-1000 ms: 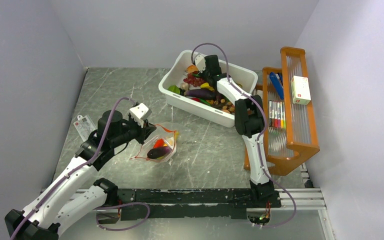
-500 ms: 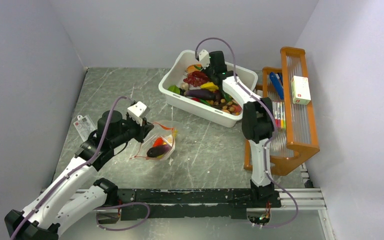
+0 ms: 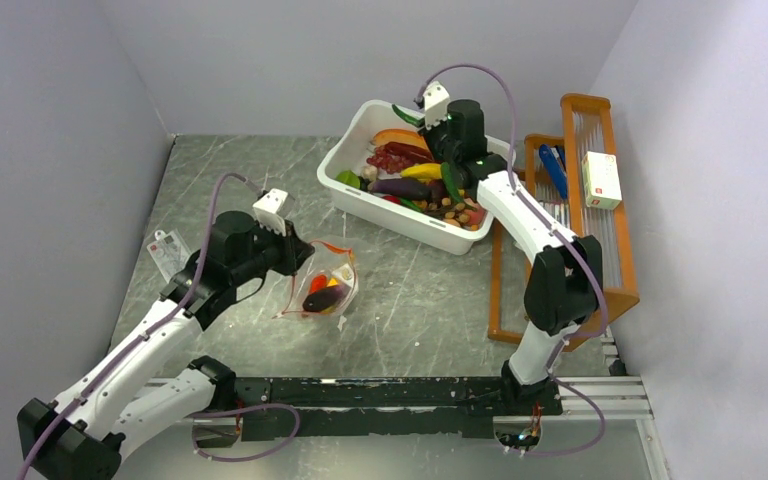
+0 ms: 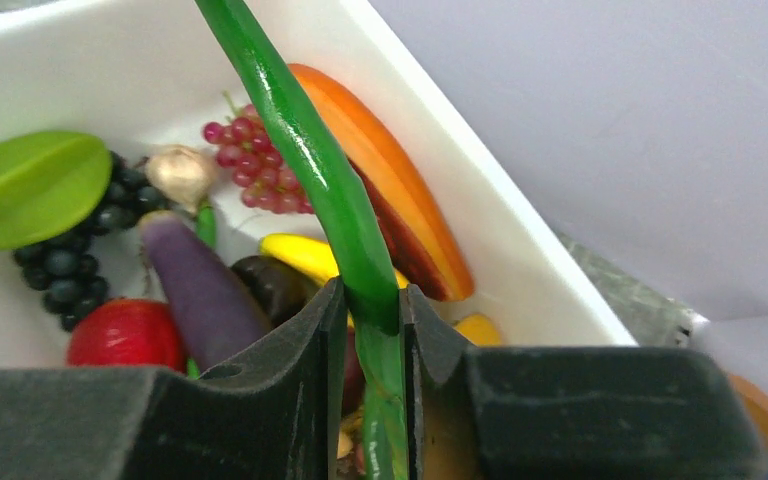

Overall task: Place the food in the zip-top bag and seal the zipper
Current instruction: Place the fake vegetable in the zipper food storage bag.

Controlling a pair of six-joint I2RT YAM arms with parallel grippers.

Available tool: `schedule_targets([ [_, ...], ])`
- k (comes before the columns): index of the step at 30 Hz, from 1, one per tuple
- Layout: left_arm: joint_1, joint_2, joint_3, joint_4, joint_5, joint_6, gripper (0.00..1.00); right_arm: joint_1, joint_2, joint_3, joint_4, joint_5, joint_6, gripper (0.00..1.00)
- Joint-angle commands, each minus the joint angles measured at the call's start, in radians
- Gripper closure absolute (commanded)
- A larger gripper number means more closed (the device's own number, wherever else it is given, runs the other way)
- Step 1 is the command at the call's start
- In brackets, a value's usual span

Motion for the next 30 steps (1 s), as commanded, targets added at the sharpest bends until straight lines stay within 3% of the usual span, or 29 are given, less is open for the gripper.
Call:
schedule_targets([
  [1, 0.005, 0.029, 0.049, 0.066, -0.024, -0.16, 0.93, 0.006, -0.098, -0.063, 0.069, -0.078, 0.142, 0.86],
  [8, 0.005, 0.079, 0.129, 0.033, 0.016, -0.241, 0.93, 0.014, -0.353, -0.287, 0.265, -0.31, 0.338, 0.85],
  [15, 0.006, 0.099, 0.191, 0.017, 0.066, -0.276, 0.93, 0.033, -0.568, -0.554, 0.707, -0.59, 0.576, 0.85],
  [20, 0.007, 0.114, 0.23, 0.04, 0.131, -0.311, 0.93, 0.11, -0.642, -0.686, 1.005, -0.661, 0.719, 0.84],
  [25, 0.006, 0.126, 0.261, 0.042, 0.161, -0.327, 0.93, 0.263, -0.653, -0.732, 1.163, -0.741, 0.666, 0.84],
  [30, 0.006, 0.113, 0.263, 0.051, 0.176, -0.336, 0.93, 0.327, -0.621, -0.773, 1.376, -0.86, 0.716, 0.83],
])
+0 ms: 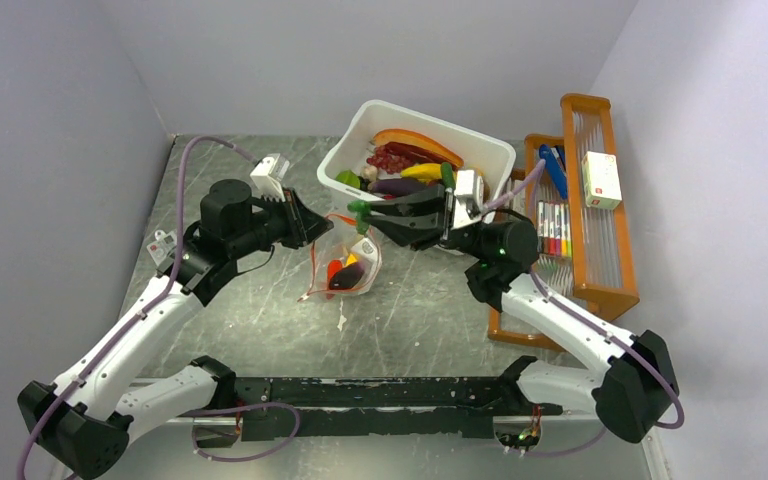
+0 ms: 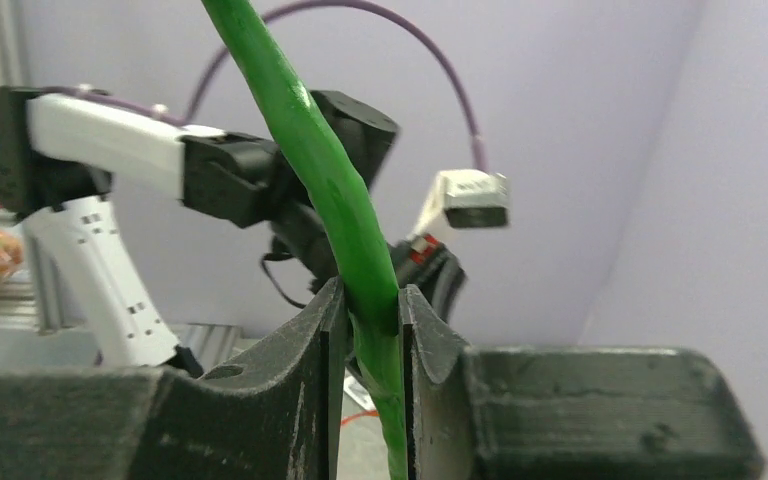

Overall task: Place the food in the zip-top bag and seal the zipper
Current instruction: Place the fake vegetable in the zipper food storage bag.

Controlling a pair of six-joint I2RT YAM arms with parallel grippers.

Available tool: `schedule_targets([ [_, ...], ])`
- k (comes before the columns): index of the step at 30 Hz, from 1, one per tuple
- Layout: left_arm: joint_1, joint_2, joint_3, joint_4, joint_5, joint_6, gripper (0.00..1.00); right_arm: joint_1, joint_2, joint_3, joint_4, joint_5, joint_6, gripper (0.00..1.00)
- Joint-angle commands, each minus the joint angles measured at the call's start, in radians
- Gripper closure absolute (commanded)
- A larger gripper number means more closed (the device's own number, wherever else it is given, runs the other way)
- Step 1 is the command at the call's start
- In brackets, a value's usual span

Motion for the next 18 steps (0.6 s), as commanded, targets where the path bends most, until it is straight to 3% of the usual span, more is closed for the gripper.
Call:
schedule_targets([
  [1, 0.006, -0.019, 0.032, 0.039, 0.049, -0.027, 0.93, 0.04, 0.014, -0.043, 0.29, -0.118, 0.057, 0.83],
  [7, 0.006, -0.033, 0.033, 0.038, 0.052, -0.026, 0.93, 0.07, 0.035, -0.076, 0.399, -0.179, 0.075, 0.83],
  [11, 0.006, -0.033, 0.03, 0.029, 0.065, -0.028, 0.93, 0.092, 0.037, -0.088, 0.374, -0.225, 0.037, 0.83],
  [14, 0.006, -0.052, 0.013, 0.059, 0.094, -0.044, 0.93, 0.103, 0.025, -0.136, 0.275, -0.266, -0.085, 0.83],
  [18, 0.006, -0.066, 0.023, 0.043, 0.099, -0.045, 0.93, 0.109, -0.008, -0.15, -0.002, -0.289, -0.318, 0.82],
])
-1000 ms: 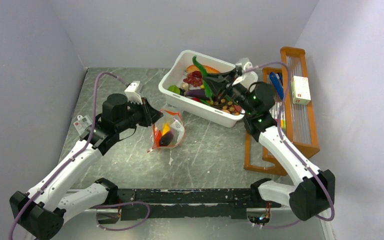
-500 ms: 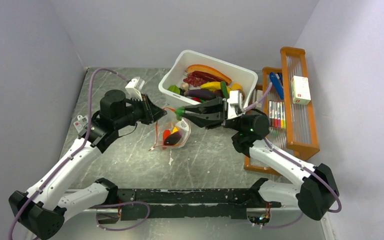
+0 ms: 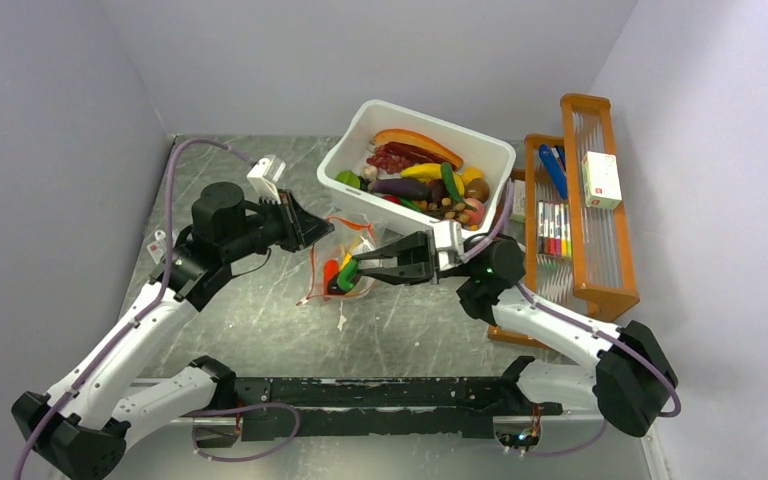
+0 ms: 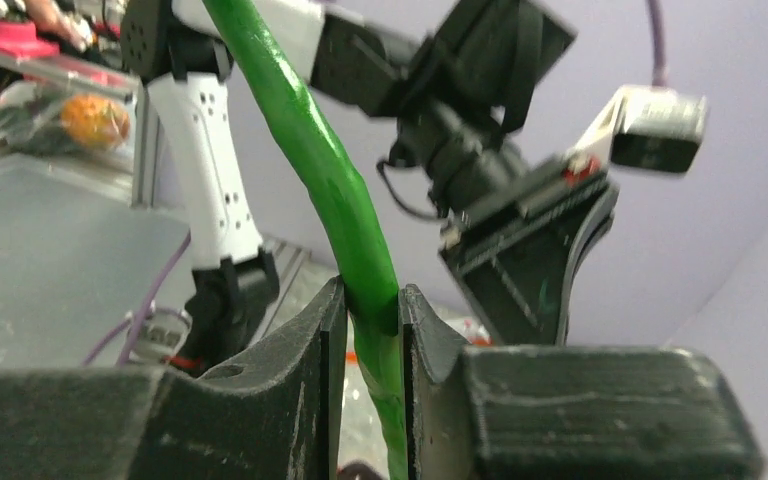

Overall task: Place the food in the zip-top bag and seal the zipper
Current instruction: Place the fake vegetable in the zipper food storage bag.

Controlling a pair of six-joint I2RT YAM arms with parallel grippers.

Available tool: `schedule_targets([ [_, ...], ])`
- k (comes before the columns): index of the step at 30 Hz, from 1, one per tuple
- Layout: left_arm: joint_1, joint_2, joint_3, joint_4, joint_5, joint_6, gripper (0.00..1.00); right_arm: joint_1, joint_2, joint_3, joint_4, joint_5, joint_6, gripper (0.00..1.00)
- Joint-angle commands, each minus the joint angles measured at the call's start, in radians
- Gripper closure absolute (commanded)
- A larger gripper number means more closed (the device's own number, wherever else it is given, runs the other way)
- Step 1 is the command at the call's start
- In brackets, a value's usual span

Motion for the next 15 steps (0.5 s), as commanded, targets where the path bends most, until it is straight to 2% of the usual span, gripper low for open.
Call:
schedule_targets([
  [1, 0.006, -0.039, 0.02, 0.044, 0.037, -0.021, 0.93, 0.014, -0.038, -0.001, -0.309, -0.045, -0.305, 0.82],
  [4, 0.007, -0.051, 0.007, 0.063, 0.067, -0.015, 0.93, 0.021, -0.037, 0.012, -0.46, -0.023, -0.443, 0.82],
  [7, 0.006, -0.05, 0.0, 0.07, 0.094, -0.004, 0.93, 0.041, -0.028, -0.011, -0.412, -0.007, -0.455, 0.82],
  [9, 0.006, -0.047, -0.012, 0.082, 0.103, -0.009, 0.93, 0.065, -0.02, -0.006, -0.451, 0.007, -0.505, 0.82],
  [15, 0.006, -0.047, -0.018, 0.094, 0.185, 0.04, 0.93, 0.115, -0.018, 0.079, -0.853, 0.245, -0.867, 0.84],
])
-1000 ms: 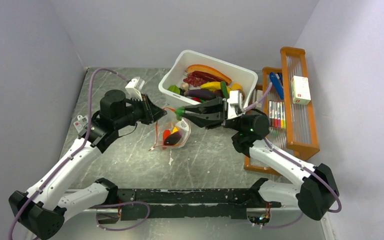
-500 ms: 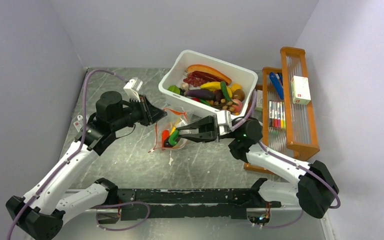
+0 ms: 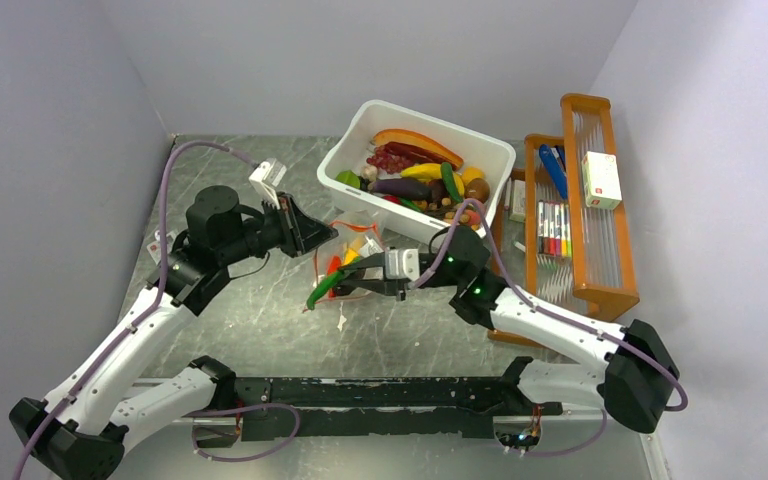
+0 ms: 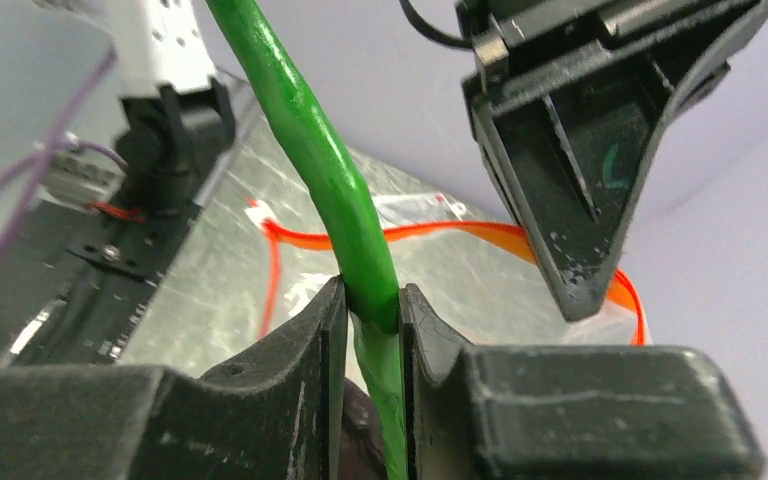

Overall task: Place the food in the zip-top bag and seal the zipper
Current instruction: Place the fake vegetable in the zipper food storage bag.

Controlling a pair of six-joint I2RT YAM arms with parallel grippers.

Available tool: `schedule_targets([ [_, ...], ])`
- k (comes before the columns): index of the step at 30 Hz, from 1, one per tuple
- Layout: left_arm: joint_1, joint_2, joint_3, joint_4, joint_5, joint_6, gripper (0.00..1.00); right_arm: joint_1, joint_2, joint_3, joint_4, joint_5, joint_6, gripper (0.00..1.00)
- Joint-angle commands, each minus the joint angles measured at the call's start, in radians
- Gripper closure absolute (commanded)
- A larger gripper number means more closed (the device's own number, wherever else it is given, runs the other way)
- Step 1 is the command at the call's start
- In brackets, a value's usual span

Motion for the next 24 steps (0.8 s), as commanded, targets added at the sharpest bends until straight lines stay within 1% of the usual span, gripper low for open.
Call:
schedule_targets([
  [1, 0.006, -0.01, 0.007, 0.021, 0.091, 0.064, 0.93, 0.019, -0.006, 0.05, -0.302, 0.226, -0.325, 0.84],
  [3, 0.006, -0.009, 0.02, -0.028, 0.083, 0.102, 0.93, 0.019, -0.022, 0.032, -0.333, 0.316, -0.358, 0.85],
  [7, 0.006, 0.001, 0.049, -0.089, 0.102, 0.171, 0.93, 0.027, -0.04, 0.013, -0.396, 0.416, -0.37, 0.85],
  [11, 0.006, 0.033, 0.087, -0.162, 0.088, 0.227, 0.93, 0.047, -0.028, 0.027, -0.438, 0.498, -0.358, 0.86],
  [14, 0.006, 0.043, 0.096, -0.197, 0.032, 0.24, 0.93, 0.053, -0.005, 0.06, -0.473, 0.593, -0.294, 0.88],
  [16, 0.006, 0.031, 0.085, -0.193, 0.003, 0.24, 0.93, 0.054, 0.001, 0.075, -0.503, 0.621, -0.274, 0.88],
  [20, 0.006, 0.013, 0.059, -0.149, 0.002, 0.24, 0.93, 0.056, 0.026, 0.116, -0.567, 0.706, -0.202, 0.88],
  [24, 0.006, 0.024, 0.045, -0.142, -0.063, 0.24, 0.93, 0.064, 0.085, 0.159, -0.672, 0.772, -0.198, 0.88],
])
